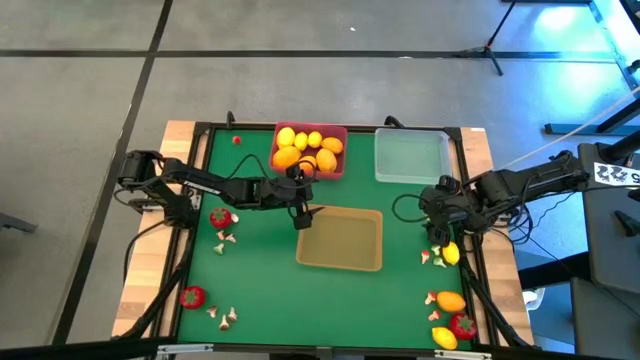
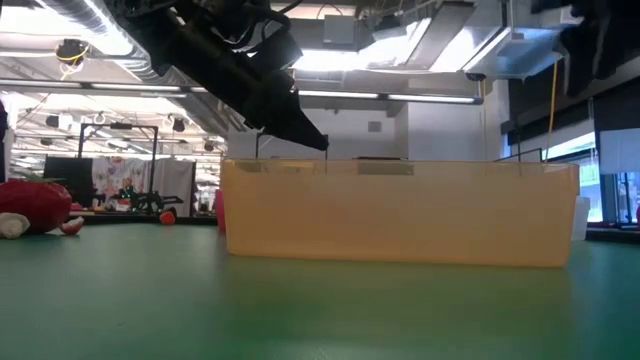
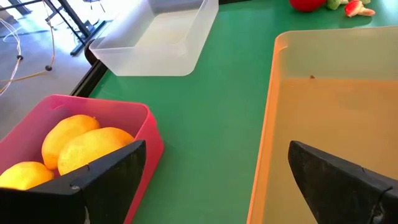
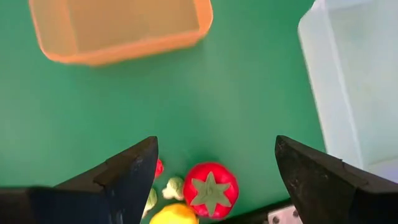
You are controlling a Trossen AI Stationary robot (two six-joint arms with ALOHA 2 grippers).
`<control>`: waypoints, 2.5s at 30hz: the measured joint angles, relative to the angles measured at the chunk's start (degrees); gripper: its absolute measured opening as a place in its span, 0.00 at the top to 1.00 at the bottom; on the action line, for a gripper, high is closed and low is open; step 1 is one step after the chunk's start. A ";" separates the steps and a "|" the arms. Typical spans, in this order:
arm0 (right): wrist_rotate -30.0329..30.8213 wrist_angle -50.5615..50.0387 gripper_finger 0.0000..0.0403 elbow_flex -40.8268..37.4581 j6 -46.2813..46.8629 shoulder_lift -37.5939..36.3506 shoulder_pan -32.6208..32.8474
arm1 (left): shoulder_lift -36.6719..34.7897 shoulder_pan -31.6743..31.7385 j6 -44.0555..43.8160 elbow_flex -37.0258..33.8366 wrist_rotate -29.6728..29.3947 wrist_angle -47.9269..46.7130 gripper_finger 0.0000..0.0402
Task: Sort produce into baskets
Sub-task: Put the red tomato into the white bin
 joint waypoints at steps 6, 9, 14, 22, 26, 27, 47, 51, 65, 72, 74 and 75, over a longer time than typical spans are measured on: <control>-1.88 -0.02 0.21 -5.13 2.65 0.00 -0.04 | 0.00 0.00 0.00 0.00 -0.01 0.00 0.03; -1.89 -0.27 0.21 -7.13 4.24 0.00 -0.07 | 0.00 -0.02 0.01 0.00 -0.01 0.00 0.03; -2.53 -0.60 0.21 -10.77 8.97 0.02 -0.27 | 0.00 -0.01 0.02 0.00 0.01 0.00 0.03; -11.40 -1.84 0.21 -16.01 13.30 1.46 -6.05 | 0.00 0.00 0.01 0.00 0.01 0.00 0.03; -12.45 -2.46 0.21 -15.82 12.33 3.11 -8.54 | 0.00 0.00 0.01 -0.02 -0.01 -0.15 0.03; -12.59 -2.45 0.21 -15.82 12.27 3.53 -9.06 | 0.00 0.00 0.01 -0.02 -0.01 -0.27 0.03; -14.88 -1.99 0.21 -15.56 7.70 17.84 -10.91 | -0.02 -0.01 0.00 -0.02 0.01 -3.41 0.03; -14.93 -2.02 0.21 -15.55 6.65 18.33 -10.91 | -0.02 -0.02 -0.19 -0.02 0.02 -3.33 0.03; -20.43 -2.12 0.21 -15.53 7.97 18.36 -10.91 | -4.45 -4.92 -21.49 0.90 0.19 -1.19 0.03; -19.55 -0.07 0.21 -15.03 7.93 18.38 -10.91 | -6.34 -8.37 -24.44 0.92 0.21 4.86 0.03; -19.47 1.26 0.21 -15.03 7.41 18.38 -10.91 | -6.34 -9.00 -23.23 0.94 0.22 6.10 0.03; -19.40 1.52 0.21 -15.03 6.79 18.46 -10.91 | -6.33 -9.27 -22.64 0.94 0.24 6.15 0.03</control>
